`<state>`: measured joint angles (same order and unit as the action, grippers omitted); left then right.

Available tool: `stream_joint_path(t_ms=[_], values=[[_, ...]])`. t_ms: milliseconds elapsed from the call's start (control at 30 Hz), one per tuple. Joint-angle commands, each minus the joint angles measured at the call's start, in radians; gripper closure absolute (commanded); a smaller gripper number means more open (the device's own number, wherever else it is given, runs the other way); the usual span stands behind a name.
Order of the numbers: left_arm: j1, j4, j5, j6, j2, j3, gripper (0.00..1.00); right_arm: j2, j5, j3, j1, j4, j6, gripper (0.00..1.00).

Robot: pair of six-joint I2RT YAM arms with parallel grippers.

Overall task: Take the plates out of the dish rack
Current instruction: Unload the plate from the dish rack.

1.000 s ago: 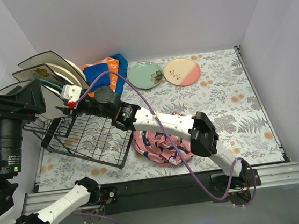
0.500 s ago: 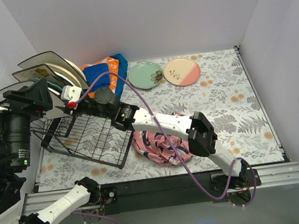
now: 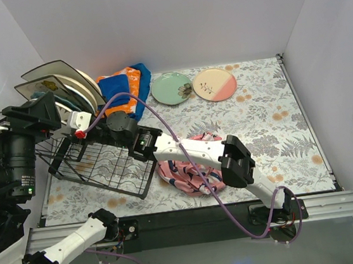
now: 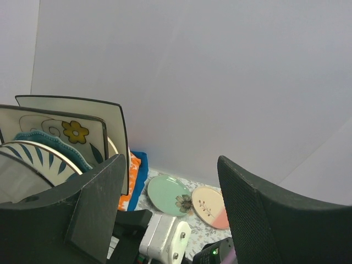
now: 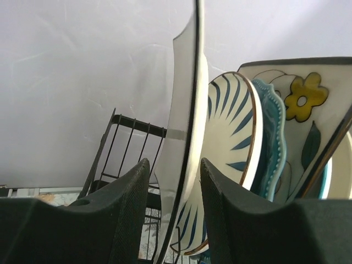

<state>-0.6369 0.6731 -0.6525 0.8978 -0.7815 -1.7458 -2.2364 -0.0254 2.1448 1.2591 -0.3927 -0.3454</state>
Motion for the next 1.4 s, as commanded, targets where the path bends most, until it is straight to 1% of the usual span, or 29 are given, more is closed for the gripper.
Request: stream_joint_path(t_ms=[0,267,567,667,833,867,967,1000,1100,1367], values=[[0.003,0.008,-0.016,-0.003,-0.004,-0.017,0.34,-0.046,0.021,0.046,0.002,-0.029,-0.021,0.53],[0.003,0.008,-0.021,-0.003,-0.013,-0.02,0.34,-0.103,0.084,0.099,0.0,-0.029,-0.073,0.53],[0.003,0.008,-0.018,0.001,-0.027,-0.018,0.34,-0.135,0.042,0.148,0.0,-0.047,-0.103,0.53],[0.003,0.008,-0.016,0.003,-0.032,-0.02,0.34,-0.137,-0.001,0.15,0.0,-0.066,-0.106,0.53],[0.003,0.013,-0.016,0.003,-0.041,-0.026,0.34,-0.152,-0.004,0.17,0.0,-0.071,-0.11,0.57],[0.003,0.011,-0.015,0.003,-0.042,-0.026,0.34,-0.152,-0.005,0.171,0.0,-0.071,-0.112,0.59],[0.003,0.01,-0.015,0.004,-0.041,-0.027,0.34,-0.157,-0.004,0.176,0.0,-0.072,-0.122,0.73],[0.003,0.01,-0.012,0.006,-0.041,-0.027,0.34,-0.155,0.001,0.176,0.0,-0.074,-0.125,0.83],[0.003,0.014,-0.01,0.006,-0.045,-0.029,0.34,-0.149,0.021,0.168,0.0,-0.08,-0.138,0.99],[0.003,0.013,-0.024,0.0,-0.036,-0.032,0.34,-0.109,0.005,0.133,0.002,-0.109,-0.187,0.99]])
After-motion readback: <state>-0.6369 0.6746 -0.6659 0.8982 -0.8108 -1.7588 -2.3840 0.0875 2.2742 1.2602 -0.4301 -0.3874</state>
